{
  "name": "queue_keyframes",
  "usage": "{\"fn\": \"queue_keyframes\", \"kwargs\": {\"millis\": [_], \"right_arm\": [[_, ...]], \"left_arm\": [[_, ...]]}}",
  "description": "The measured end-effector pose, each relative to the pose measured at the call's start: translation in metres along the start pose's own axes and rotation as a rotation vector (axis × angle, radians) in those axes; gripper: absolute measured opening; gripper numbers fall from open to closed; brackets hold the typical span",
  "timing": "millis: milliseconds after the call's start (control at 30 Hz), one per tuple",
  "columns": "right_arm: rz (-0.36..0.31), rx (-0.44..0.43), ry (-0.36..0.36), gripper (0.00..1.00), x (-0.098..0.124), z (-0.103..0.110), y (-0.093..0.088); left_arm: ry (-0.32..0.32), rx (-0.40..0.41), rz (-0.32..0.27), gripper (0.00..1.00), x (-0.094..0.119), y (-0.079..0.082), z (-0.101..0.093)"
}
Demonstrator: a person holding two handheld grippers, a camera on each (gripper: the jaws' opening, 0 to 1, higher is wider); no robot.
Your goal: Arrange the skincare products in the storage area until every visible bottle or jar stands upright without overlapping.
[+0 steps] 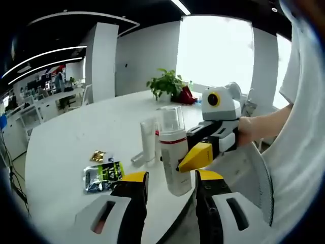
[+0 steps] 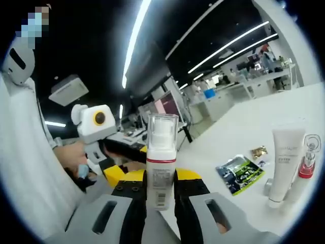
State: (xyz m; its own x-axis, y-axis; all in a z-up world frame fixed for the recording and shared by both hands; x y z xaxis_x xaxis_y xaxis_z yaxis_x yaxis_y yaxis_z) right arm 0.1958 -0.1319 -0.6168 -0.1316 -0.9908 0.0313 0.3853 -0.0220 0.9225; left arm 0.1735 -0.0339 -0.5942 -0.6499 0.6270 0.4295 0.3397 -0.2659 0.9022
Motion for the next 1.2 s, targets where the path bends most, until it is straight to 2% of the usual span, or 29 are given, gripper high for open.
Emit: {"fn": "queue_keyframes", "kwargs": {"millis": [200, 333, 467, 600, 767, 967, 1200], "right_arm": [[0.018, 0.029, 0.044, 0.19, 0.003, 0.001, -0.001], [0.053, 0.088, 0.128, 0.19, 0.001, 0.012, -0.001], [0.076, 0.134, 0.153, 0.19, 0.0, 0.015, -0.001], [0.088, 0.161, 0.167, 0.19, 0.0, 0.016, -0.002], [0.084, 0.166, 0.21, 0.19, -0.002, 0.022, -0.002], [0.089, 0.168, 0.264, 0.19, -0.006, 0.029, -0.004], [0.052, 0.15, 0.316, 0.19, -0.005, 0.035, 0.0]], "left_arm": [[-0.1, 0.078, -0.057, 0.42, 0.007, 0.009, -0.007], [-0.131, 0.108, -0.077, 0.44, 0.007, 0.013, -0.009], [-0.148, 0.112, -0.084, 0.48, 0.004, 0.013, -0.011], [-0.171, 0.097, -0.084, 0.45, 0.004, 0.011, -0.015], [-0.208, 0.104, -0.138, 0.39, 0.002, 0.018, -0.022], [-0.234, 0.097, -0.164, 0.29, 0.001, 0.018, -0.024], [-0.253, 0.131, -0.205, 0.26, 0.004, 0.019, -0.023]]}}
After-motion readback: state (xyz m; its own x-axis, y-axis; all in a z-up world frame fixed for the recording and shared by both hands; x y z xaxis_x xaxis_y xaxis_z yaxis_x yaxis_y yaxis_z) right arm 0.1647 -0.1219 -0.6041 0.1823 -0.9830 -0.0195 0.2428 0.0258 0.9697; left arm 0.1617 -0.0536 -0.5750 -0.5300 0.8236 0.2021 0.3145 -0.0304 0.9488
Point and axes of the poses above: the point that each gripper's makers call its tool centre point, and the gripper's own axes: x roughly backward along the fingers, z roughly to its left, y roughly out of its top, the point moved 5 cm from there along x, roughly backward along the fingers, and after that the axes turned 8 degrees about y, right-handed, at the moved point
